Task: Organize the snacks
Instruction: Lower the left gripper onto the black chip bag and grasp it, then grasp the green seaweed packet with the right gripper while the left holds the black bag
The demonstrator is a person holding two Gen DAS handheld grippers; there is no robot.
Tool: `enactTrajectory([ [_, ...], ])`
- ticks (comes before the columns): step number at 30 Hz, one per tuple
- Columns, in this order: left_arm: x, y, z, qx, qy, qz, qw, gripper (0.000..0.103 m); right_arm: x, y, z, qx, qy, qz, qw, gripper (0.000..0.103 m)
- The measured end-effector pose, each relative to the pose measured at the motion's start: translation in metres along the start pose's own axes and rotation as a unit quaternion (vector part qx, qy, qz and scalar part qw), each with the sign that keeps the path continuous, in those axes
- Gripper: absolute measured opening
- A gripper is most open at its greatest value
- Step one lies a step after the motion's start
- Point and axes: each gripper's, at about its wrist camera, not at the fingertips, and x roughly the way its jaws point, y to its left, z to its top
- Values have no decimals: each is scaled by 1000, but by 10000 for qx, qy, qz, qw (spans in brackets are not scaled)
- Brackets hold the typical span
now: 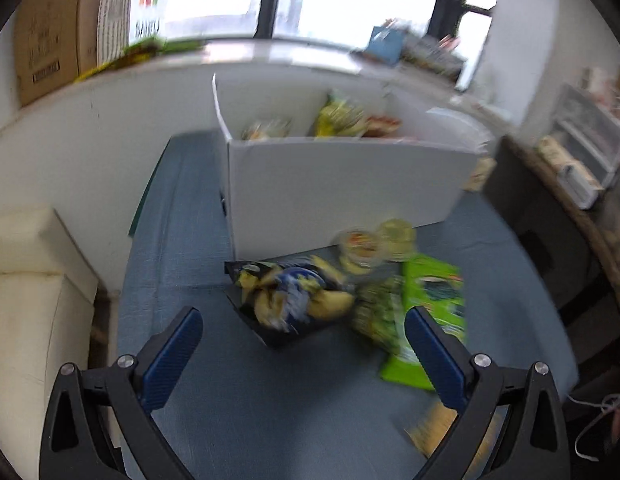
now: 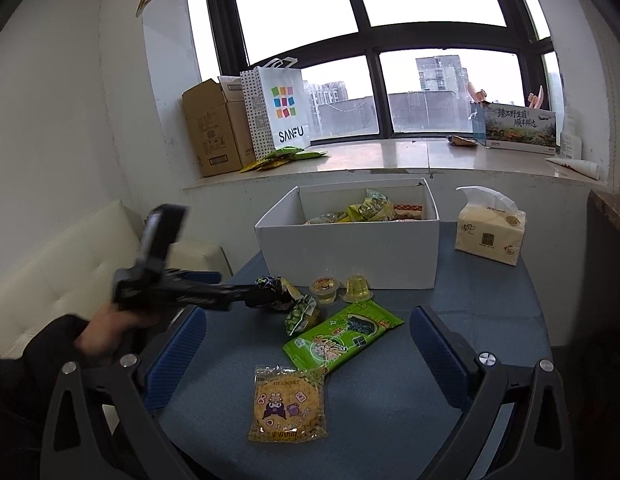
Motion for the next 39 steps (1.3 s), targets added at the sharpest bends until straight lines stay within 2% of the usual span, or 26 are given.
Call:
enactTrajectory([
  [3, 28, 3, 13, -10, 228, 209, 9995, 103, 1, 1, -1, -71, 20, -43, 10000, 103],
  [8, 59, 11, 17, -254, 649, 113, 9975, 101, 5, -1, -3, 12, 85, -49, 10000, 103],
  [9, 61, 13, 16, -292, 673, 42, 9973, 86, 5, -2, -4, 16, 89, -60, 9999, 103],
  [11, 61, 16, 13, -328, 670, -21, 9972, 79, 5, -3, -5, 42, 101, -65, 9999, 103],
  [12, 57, 17, 11, -321, 595, -92, 9977, 72, 5, -4, -5, 57, 109, -58, 9999, 103],
  [16, 20, 24, -1, -293, 102, -281, 9991, 70, 12, -10, -9, 155, 233, -82, 9996, 103],
  [19, -20, 26, -11, -217, -265, -436, 9985, 70, 29, -18, -12, 392, 483, -106, 9980, 103],
  [23, -76, 24, -23, -146, -751, -590, 9953, 70, 66, -34, -16, 897, 894, -72, 9919, 103],
  [25, -93, 21, -25, -80, -843, -663, 9942, 70, 85, -40, -16, 1072, 1079, -112, 9883, 103],
  [28, -112, 16, -29, 19, -1042, -723, 9919, 71, 121, -49, -16, 1381, 1524, -350, 9780, 103],
  [31, -125, 14, -29, 57, -1183, -769, 9900, 71, 152, -51, -14, 1617, 1947, -392, 9667, 103],
  [35, -130, 13, -33, 37, -1234, -810, 9890, 71, 188, -56, -13, 1881, 2215, -1039, 9512, 103],
  [39, -130, 15, -35, -43, -1262, -913, 9878, 71, 214, -58, -16, 2129, 2473, -1321, 9360, 103],
])
